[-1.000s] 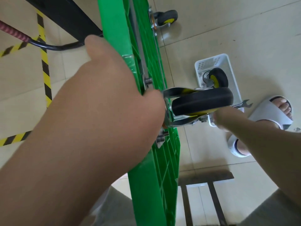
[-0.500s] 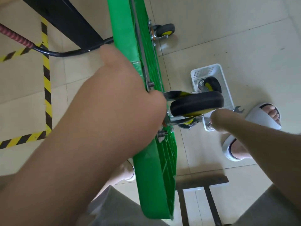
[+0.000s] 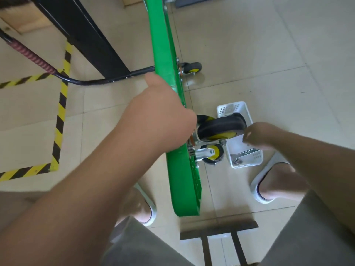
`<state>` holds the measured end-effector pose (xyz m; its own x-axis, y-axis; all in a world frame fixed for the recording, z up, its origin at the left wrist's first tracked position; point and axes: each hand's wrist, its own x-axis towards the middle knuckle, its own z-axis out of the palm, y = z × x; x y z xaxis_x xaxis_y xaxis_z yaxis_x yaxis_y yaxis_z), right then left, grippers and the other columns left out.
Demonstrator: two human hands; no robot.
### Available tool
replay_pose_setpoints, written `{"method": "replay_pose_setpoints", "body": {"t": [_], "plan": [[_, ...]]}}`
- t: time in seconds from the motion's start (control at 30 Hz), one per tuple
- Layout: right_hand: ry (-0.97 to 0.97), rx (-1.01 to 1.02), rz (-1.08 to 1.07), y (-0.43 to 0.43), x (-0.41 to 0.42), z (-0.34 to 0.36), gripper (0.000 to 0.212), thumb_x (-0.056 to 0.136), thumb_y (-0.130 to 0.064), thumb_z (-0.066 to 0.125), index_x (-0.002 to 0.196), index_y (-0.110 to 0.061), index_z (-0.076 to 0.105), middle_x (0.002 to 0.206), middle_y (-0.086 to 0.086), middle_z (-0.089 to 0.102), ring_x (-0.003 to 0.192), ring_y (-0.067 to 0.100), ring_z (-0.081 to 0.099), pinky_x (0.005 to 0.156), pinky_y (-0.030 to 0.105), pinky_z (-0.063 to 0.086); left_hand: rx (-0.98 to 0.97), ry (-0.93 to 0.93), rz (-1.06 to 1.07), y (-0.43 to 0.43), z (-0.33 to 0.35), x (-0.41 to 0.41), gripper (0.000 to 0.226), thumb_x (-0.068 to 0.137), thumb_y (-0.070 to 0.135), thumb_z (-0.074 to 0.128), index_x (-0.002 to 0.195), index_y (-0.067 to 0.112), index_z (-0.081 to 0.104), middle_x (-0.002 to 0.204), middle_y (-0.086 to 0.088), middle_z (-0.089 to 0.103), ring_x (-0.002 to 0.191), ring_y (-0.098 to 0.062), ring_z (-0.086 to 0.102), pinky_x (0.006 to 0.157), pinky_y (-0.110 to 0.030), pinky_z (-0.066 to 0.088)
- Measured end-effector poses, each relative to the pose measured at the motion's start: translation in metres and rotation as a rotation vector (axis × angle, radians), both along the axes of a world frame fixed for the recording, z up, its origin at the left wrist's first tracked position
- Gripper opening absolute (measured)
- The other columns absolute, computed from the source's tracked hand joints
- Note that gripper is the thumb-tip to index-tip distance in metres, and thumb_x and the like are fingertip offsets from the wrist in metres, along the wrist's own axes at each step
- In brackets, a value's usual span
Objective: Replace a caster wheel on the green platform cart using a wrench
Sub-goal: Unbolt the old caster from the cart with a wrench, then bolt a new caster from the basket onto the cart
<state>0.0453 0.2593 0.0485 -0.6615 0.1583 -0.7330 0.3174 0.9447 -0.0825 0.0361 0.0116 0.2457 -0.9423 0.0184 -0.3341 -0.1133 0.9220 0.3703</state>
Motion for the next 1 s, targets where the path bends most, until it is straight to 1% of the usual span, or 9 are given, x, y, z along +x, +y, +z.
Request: {"method": "replay_pose_setpoints", "body": {"t": [0.1, 0.2, 0.3, 0.4, 0.5, 0.6, 0.67, 0.77, 1.0], "plan": [[0.055, -0.149, -0.122, -0.002, -0.008, 0.035, 0.018, 0.102, -0.018, 0.052, 0.086, -0.019, 0.061, 0.081, -0.002, 0.062, 0.078, 0.019, 0.064, 0.061, 0.024, 0.048, 0.048, -0.025, 0.021, 0.0, 0.004, 0.001, 0.039, 0.094, 0.022, 0.061, 0.116, 0.011, 0.031, 0.079, -0.005, 0.05, 0.064, -0.02, 0.051, 0.047, -0.032, 0.027], [0.187, -0.362, -0.238, -0.009, -0.013, 0.065, 0.034, 0.107, -0.028, 0.044, 0.088, -0.012, 0.066, 0.074, 0.001, 0.067, 0.064, 0.016, 0.062, 0.056, 0.026, 0.049, 0.043, -0.033, 0.013, 0.002, 0.009, 0.002, 0.043, 0.094, 0.021, 0.06, 0.124, 0.008, 0.032, 0.083, -0.005, 0.053, 0.068, -0.018, 0.052, 0.048, -0.032, 0.029], [0.294, -0.55, -0.265, -0.023, -0.017, 0.094, 0.048, 0.107, -0.046, 0.042, 0.096, -0.011, 0.073, 0.085, 0.005, 0.073, 0.076, 0.022, 0.068, 0.074, 0.038, 0.06, 0.038, -0.044, 0.017, 0.003, 0.01, 0.003, 0.051, 0.094, 0.021, 0.059, 0.132, 0.003, 0.029, 0.089, -0.008, 0.055, 0.066, -0.021, 0.051, 0.046, -0.033, 0.028], [0.321, -0.602, -0.181, -0.037, -0.016, 0.127, 0.053, 0.106, -0.053, 0.036, 0.102, -0.016, 0.074, 0.1, 0.002, 0.074, 0.093, 0.02, 0.069, 0.09, 0.042, 0.057, 0.04, -0.057, 0.018, 0.004, 0.011, 0.003, 0.045, 0.095, 0.02, 0.057, 0.128, 0.006, 0.03, 0.089, -0.009, 0.052, 0.064, -0.02, 0.05, 0.043, -0.032, 0.029], [0.358, -0.582, -0.037, -0.045, -0.01, 0.151, 0.052, 0.102, -0.062, 0.035, 0.107, -0.025, 0.073, 0.105, -0.008, 0.073, 0.1, 0.017, 0.069, 0.095, 0.042, 0.055, 0.032, -0.07, 0.017, 0.004, 0.012, 0.004, 0.043, 0.096, 0.019, 0.057, 0.127, 0.005, 0.03, 0.085, -0.008, 0.05, 0.059, -0.018, 0.047, 0.035, -0.027, 0.028], [0.325, -0.557, 0.089, -0.053, 0.0, 0.169, 0.052, 0.079, -0.08, 0.048, 0.109, -0.042, 0.066, 0.106, -0.014, 0.071, 0.097, 0.02, 0.072, 0.086, 0.05, 0.06, 0.045, -0.068, 0.027, 0.005, 0.012, 0.004, 0.041, 0.096, 0.02, 0.057, 0.124, 0.008, 0.029, 0.097, -0.011, 0.055, 0.064, -0.019, 0.052, 0.04, -0.029, 0.03], [0.28, -0.543, 0.229, -0.059, 0.007, 0.173, 0.05, 0.073, -0.072, 0.063, 0.114, -0.043, 0.062, 0.107, -0.014, 0.071, 0.095, 0.012, 0.07, 0.083, 0.044, 0.061, 0.041, -0.068, 0.022, 0.004, 0.012, 0.003, 0.042, 0.096, 0.021, 0.057, 0.124, 0.008, 0.03, 0.101, -0.013, 0.058, 0.068, -0.022, 0.054, 0.043, -0.032, 0.03], [0.337, -0.465, 0.409, -0.07, 0.013, 0.166, 0.061, 0.072, -0.053, 0.08, 0.124, -0.033, 0.056, 0.109, -0.01, 0.07, 0.095, 0.014, 0.067, 0.085, 0.041, 0.057, 0.038, -0.066, 0.022, 0.003, 0.01, 0.002, 0.041, 0.095, 0.023, 0.058, 0.123, 0.01, 0.03, 0.099, -0.011, 0.057, 0.074, -0.028, 0.058, 0.045, -0.031, 0.03], [0.53, -0.383, 0.488, -0.078, 0.013, 0.145, 0.05, 0.074, -0.03, 0.078, 0.118, -0.025, 0.055, 0.1, -0.003, 0.068, 0.085, 0.023, 0.063, 0.073, 0.04, 0.055, 0.023, -0.033, 0.022, 0.003, 0.007, 0.001, 0.04, 0.091, 0.025, 0.06, 0.116, 0.011, 0.031, 0.092, -0.009, 0.059, 0.089, -0.037, 0.065, 0.052, -0.035, 0.035]]}}
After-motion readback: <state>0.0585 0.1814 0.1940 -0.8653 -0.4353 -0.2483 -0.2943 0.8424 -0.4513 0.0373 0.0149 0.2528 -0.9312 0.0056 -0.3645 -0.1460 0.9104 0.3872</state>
